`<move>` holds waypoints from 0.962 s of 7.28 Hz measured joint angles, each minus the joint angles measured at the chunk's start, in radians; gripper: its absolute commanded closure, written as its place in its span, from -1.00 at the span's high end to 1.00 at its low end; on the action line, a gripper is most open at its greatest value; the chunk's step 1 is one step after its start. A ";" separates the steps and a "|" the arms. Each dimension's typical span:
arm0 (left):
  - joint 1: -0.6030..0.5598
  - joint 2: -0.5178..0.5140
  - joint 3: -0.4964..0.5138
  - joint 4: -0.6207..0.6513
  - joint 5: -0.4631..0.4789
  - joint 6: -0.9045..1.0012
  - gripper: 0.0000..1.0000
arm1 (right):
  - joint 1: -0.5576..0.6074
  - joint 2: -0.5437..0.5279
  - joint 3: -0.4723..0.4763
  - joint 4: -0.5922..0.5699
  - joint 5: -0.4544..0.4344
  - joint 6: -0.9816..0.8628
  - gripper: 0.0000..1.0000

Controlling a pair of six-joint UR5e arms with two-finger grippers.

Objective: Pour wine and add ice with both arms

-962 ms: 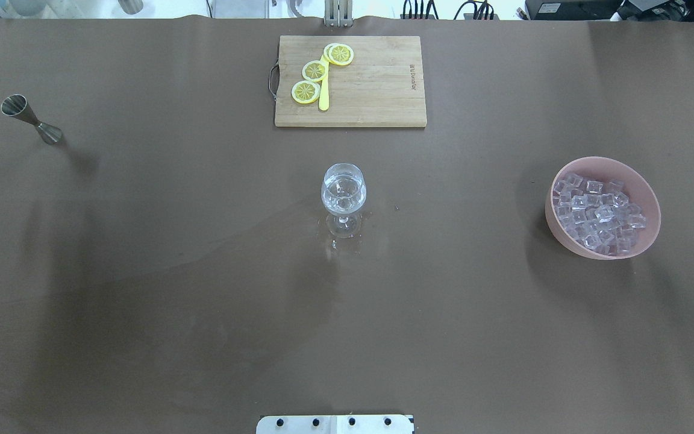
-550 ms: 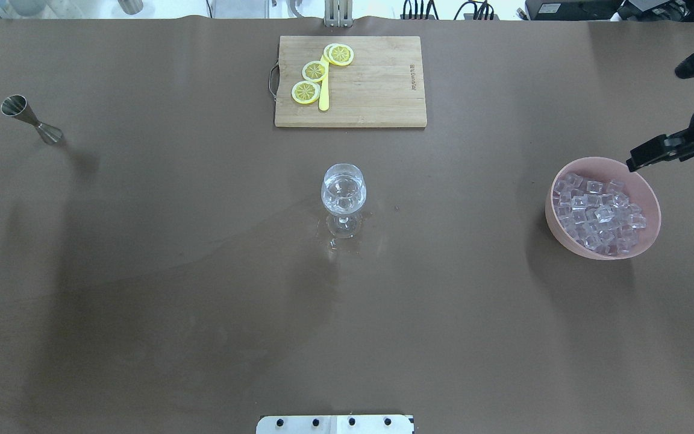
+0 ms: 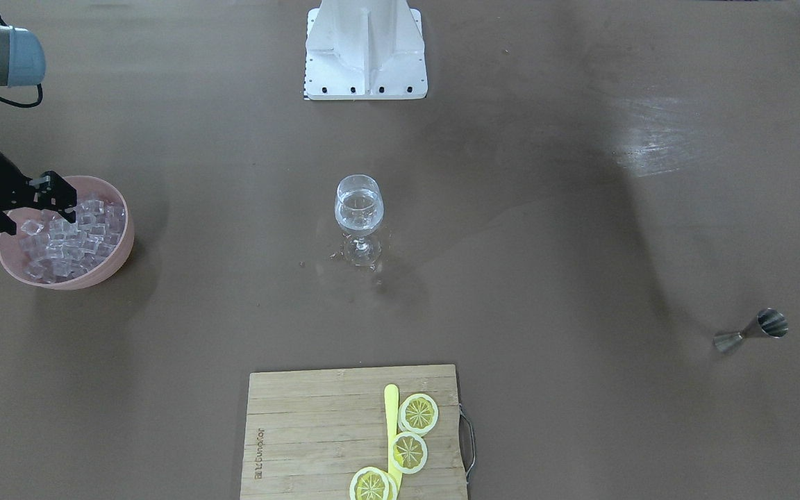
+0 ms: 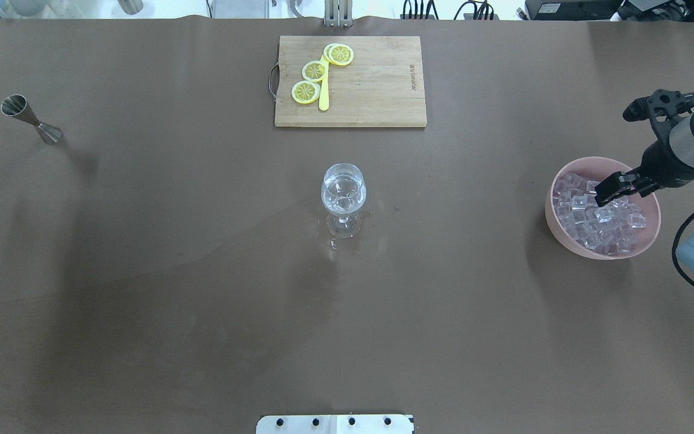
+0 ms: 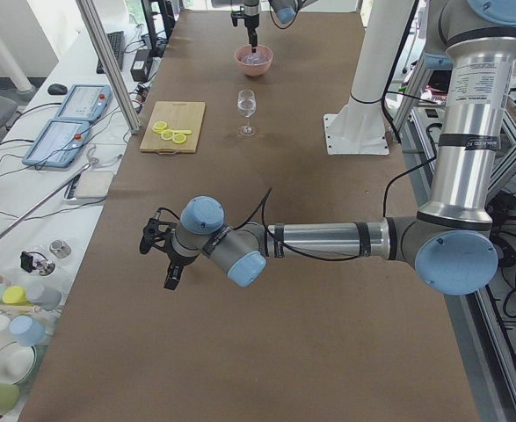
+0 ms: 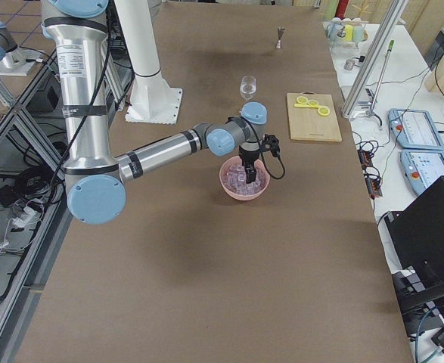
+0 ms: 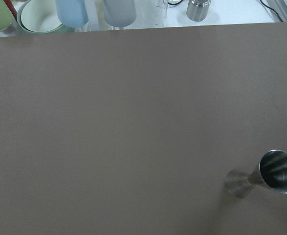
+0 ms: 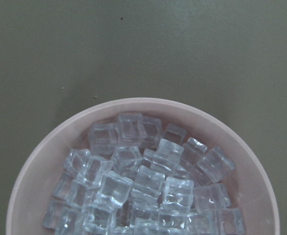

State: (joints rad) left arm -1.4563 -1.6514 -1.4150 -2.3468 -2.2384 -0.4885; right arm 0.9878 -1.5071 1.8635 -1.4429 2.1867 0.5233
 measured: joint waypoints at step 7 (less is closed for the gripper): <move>-0.007 -0.004 -0.011 -0.007 0.003 -0.035 0.98 | -0.052 0.004 -0.038 -0.001 0.001 0.009 -0.99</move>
State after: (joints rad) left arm -1.4634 -1.6549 -1.4261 -2.3541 -2.2355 -0.5240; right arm 0.9362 -1.5029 1.8257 -1.4435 2.1877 0.5322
